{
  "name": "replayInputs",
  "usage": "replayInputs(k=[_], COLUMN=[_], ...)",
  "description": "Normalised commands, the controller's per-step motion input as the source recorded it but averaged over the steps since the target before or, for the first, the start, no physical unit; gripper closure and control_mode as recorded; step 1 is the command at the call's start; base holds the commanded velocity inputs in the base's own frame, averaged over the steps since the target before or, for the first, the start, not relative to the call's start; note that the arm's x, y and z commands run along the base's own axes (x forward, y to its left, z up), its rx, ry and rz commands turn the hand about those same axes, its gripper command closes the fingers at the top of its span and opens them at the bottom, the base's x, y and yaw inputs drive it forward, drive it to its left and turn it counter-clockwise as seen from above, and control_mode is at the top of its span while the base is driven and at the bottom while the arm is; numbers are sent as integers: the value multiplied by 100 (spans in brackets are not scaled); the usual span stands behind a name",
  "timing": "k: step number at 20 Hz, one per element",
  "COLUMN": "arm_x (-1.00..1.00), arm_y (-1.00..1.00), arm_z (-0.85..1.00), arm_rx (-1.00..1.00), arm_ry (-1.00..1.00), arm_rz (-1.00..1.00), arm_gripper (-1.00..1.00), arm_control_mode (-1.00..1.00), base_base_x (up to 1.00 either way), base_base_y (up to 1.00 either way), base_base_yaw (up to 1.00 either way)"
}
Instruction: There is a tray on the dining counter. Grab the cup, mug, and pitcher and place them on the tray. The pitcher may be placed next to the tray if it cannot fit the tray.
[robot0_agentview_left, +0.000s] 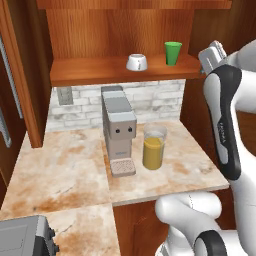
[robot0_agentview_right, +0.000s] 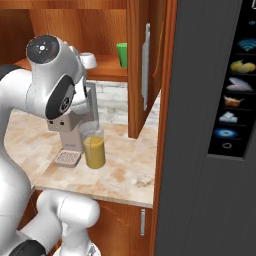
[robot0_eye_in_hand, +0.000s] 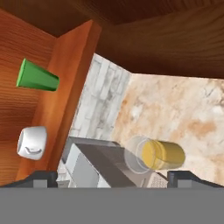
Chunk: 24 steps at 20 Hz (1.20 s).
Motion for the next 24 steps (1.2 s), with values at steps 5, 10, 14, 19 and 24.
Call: replayInputs(k=[5, 10, 14, 19, 24], arm_x=[16, 34, 45, 55, 42], arm_y=[0, -1, -10, -8, -12], arm_z=[38, 11, 1, 0, 0], arm_rx=[12, 5, 7, 7, 7], arm_ry=[0, 0, 0, -3, -4], arm_rz=[0, -1, 0, 0, 0], arm_gripper=[-100, -100, -100, -100, -100], arm_control_mode=[-100, -100, -100, -100, -100], base_base_x=[0, 0, 0, 0, 0], base_base_y=[0, 0, 0, 0, 0], base_base_yaw=[0, 0, 0, 0, 0])
